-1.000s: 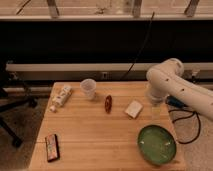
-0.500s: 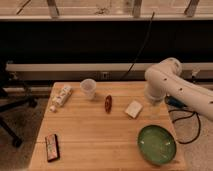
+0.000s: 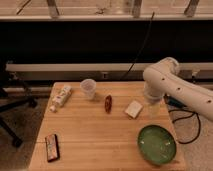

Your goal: Place the white sponge in the ceramic cup

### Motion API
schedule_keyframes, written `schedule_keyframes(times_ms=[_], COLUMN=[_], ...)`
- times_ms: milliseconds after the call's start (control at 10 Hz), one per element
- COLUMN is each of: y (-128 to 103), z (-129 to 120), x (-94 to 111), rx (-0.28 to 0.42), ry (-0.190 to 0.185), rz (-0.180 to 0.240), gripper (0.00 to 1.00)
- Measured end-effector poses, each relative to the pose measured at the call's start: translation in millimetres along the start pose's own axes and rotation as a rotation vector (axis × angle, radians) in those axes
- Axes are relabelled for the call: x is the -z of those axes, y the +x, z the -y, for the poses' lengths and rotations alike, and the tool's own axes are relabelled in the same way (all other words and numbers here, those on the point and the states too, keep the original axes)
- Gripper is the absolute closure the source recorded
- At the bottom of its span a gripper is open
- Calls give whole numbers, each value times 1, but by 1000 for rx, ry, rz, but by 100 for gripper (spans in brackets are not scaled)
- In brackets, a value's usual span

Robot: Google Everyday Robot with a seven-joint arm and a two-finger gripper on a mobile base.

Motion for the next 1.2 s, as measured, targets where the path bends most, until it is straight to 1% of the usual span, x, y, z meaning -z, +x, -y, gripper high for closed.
schedule_keyframes(times_ms=[200, 300, 600, 700, 1000, 1200], y=[-1, 1, 0, 2, 3, 4], z=[1, 2, 17, 22, 43, 48], x=[0, -3, -35, -43, -67, -80], rx=[7, 21, 139, 168, 227, 257], ry=[1, 0, 19, 24, 25, 8], rz=[0, 8, 61, 74, 120, 138], gripper=[20, 20, 20, 20, 20, 20])
